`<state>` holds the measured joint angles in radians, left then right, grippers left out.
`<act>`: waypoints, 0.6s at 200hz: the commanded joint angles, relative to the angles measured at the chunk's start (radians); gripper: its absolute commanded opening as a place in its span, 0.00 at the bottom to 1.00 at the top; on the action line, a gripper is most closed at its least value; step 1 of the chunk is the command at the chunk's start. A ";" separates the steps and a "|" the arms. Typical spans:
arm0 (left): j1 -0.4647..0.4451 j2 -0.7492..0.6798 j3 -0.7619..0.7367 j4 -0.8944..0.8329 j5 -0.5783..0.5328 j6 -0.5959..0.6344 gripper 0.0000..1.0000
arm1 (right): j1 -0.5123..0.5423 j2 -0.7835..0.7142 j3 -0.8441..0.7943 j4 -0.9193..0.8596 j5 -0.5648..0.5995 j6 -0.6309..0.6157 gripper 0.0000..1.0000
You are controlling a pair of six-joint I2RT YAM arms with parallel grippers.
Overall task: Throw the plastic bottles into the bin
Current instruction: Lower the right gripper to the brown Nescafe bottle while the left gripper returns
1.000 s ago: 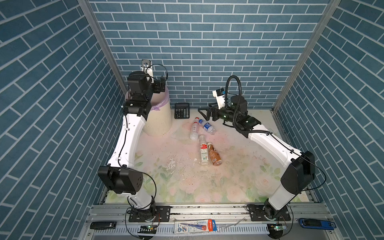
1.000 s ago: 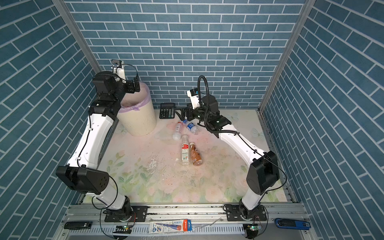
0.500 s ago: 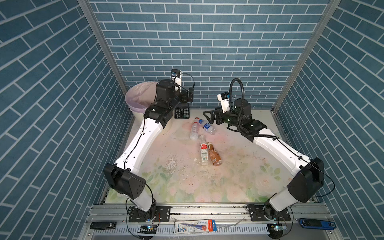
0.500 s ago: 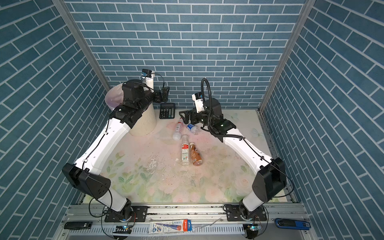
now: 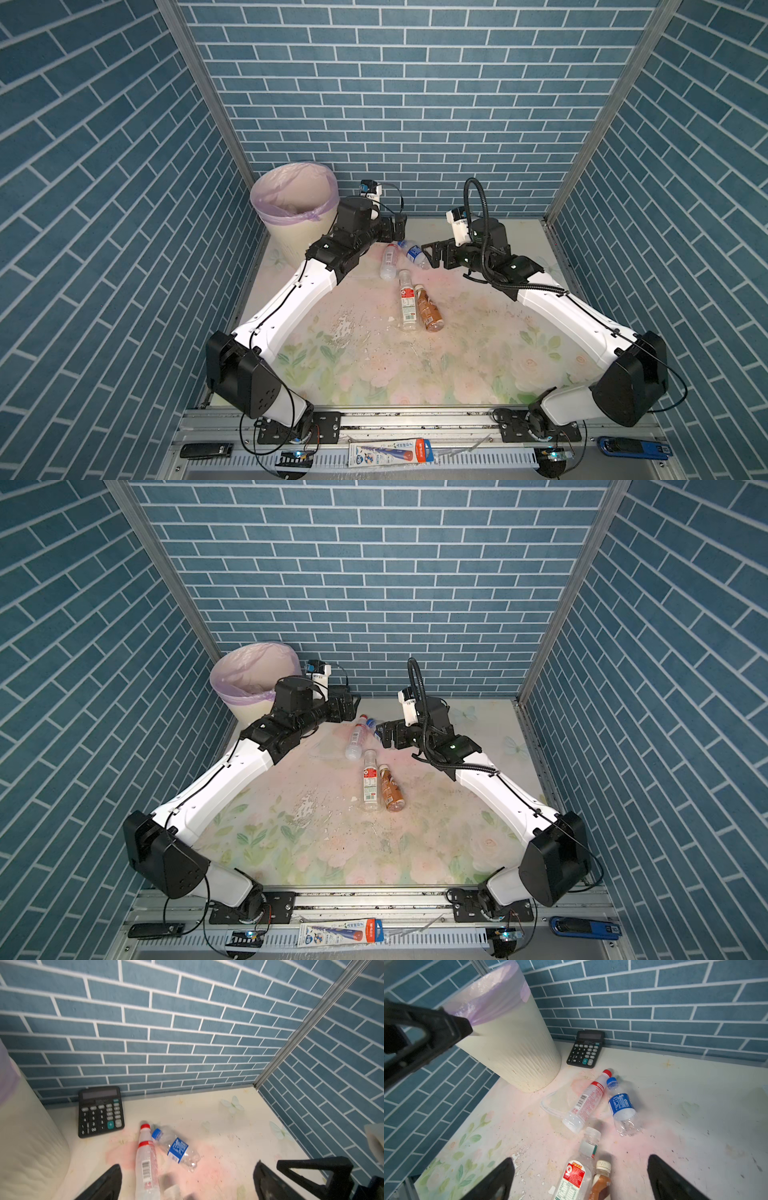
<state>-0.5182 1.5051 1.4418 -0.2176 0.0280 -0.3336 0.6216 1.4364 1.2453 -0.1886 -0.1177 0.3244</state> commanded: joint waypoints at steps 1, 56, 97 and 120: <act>-0.029 -0.040 -0.066 0.027 0.028 -0.096 0.99 | -0.001 -0.040 -0.076 -0.043 0.076 -0.006 0.99; -0.054 -0.119 -0.280 0.079 0.065 -0.227 0.99 | 0.022 -0.038 -0.263 -0.030 0.084 0.042 0.98; -0.057 -0.144 -0.384 0.111 0.116 -0.307 0.99 | 0.075 -0.009 -0.360 0.002 0.057 0.099 0.86; -0.063 -0.153 -0.432 0.141 0.144 -0.339 0.99 | 0.129 0.018 -0.364 -0.003 0.089 0.106 0.86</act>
<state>-0.5690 1.3815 1.0485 -0.1284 0.1303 -0.6144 0.7044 1.4326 0.9020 -0.2085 -0.0521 0.3878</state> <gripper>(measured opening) 0.994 0.857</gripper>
